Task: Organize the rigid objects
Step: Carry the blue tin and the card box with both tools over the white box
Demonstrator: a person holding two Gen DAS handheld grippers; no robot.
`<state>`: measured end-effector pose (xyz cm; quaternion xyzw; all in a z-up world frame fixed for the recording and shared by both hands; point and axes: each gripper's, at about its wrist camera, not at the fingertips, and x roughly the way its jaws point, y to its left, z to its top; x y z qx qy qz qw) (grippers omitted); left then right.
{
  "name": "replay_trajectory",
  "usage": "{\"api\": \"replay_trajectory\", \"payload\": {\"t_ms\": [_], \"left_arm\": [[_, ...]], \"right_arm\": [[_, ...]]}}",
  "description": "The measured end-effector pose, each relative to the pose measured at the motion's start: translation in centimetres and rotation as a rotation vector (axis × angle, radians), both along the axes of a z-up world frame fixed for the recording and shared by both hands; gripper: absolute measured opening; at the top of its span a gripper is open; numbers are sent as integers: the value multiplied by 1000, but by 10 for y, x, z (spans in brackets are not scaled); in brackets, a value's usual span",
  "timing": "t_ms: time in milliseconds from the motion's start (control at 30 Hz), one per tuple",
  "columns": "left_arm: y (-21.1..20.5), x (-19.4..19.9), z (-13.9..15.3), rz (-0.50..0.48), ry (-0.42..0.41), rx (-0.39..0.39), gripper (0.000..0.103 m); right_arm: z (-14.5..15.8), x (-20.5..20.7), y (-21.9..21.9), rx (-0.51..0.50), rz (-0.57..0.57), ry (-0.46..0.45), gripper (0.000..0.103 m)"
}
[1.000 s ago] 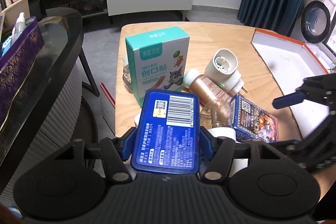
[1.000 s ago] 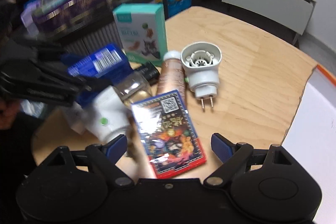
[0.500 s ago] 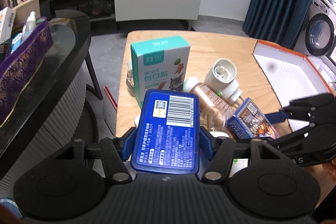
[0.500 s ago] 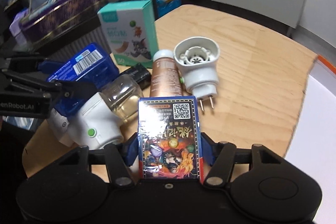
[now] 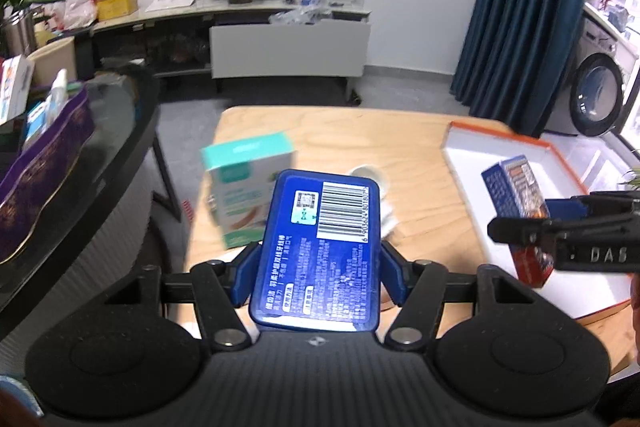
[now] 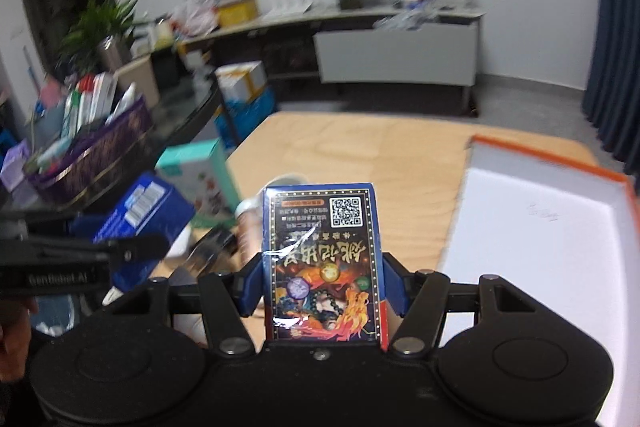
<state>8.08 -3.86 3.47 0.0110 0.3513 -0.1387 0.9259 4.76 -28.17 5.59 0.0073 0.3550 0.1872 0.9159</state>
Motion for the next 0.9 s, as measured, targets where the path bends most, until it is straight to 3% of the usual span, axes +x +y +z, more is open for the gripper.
{"api": "replay_trajectory", "payload": {"t_ms": [333, 633, 900], "left_arm": [[-82, 10, 28, -101, -41, -54, 63], [-151, 31, 33, -183, -45, -56, 63], [-193, 36, 27, -222, -46, -65, 63]], "right_arm": [[35, -10, -95, 11, -192, -64, 71], [38, -3, -162, 36, -309, -48, 71], [35, 5, -197, 36, -366, -53, 71]]}}
